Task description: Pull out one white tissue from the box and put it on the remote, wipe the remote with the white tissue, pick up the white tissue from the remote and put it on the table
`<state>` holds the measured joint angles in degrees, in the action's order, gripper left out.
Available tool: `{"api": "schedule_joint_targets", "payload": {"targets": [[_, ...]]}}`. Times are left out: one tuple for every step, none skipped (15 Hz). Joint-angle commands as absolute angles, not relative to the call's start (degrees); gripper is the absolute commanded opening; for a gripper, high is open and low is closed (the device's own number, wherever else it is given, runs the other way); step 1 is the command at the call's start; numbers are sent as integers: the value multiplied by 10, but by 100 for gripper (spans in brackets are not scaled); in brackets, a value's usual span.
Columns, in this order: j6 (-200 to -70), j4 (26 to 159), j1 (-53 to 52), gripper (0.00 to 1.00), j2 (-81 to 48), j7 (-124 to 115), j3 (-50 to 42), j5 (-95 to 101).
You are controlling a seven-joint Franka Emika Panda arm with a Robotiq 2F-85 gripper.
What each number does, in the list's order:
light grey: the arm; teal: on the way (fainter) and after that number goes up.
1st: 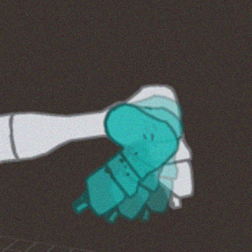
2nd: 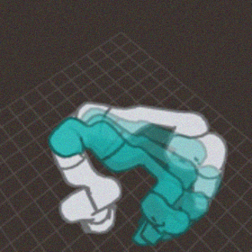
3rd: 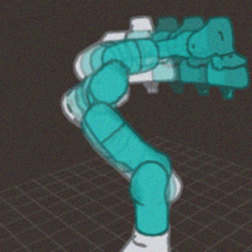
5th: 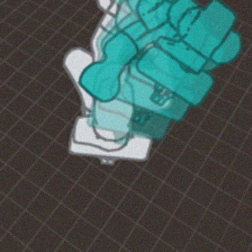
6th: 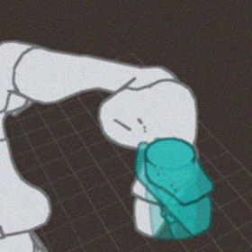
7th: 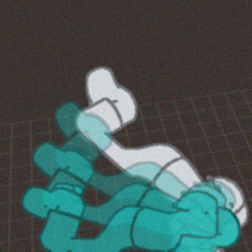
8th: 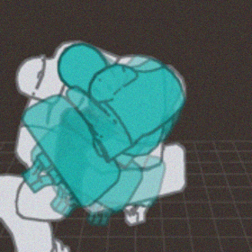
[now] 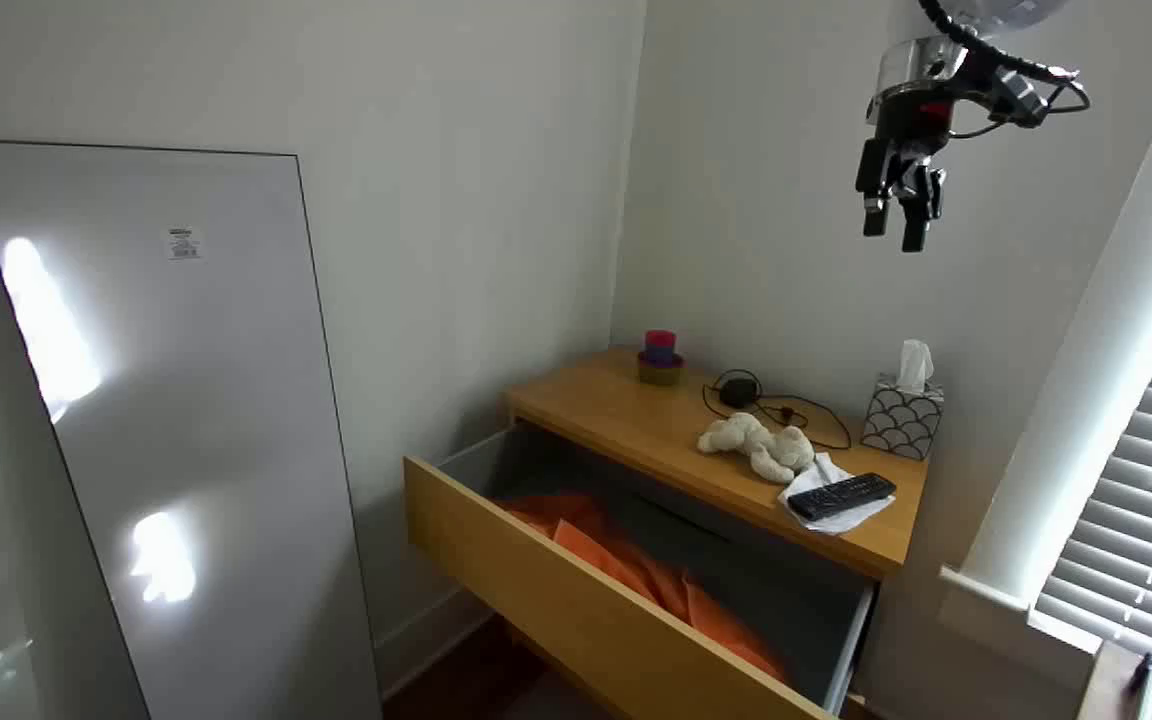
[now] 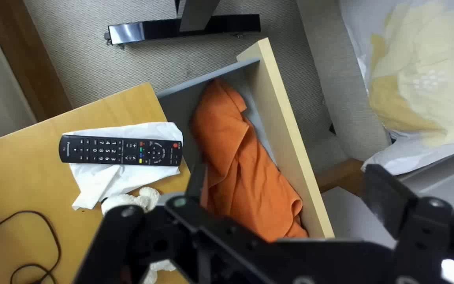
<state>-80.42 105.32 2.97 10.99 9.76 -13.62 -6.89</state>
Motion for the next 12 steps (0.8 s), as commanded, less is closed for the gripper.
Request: {"api": "schedule_joint_targets", "payload": {"targets": [[-803,1052,46,100,108,100,-122,-71],[-803,1052,46,100,108,100,-122,-71],[-803,1052,46,100,108,100,-122,-71],[-803,1052,46,100,108,100,-122,-71],[-803,1052,46,100,108,100,-122,-71],[-803,1052,46,100,108,100,-122,-71],[-803,1052,46,100,108,100,-122,-71],[-803,1052,46,100,108,100,-122,-71],[-813,1053,50,100,107,95,-123,-72],[-826,1053,59,100,106,81,-129,-79],[-836,1053,66,100,105,73,-133,-82],[-854,1057,78,100,107,61,-140,-84]]}}
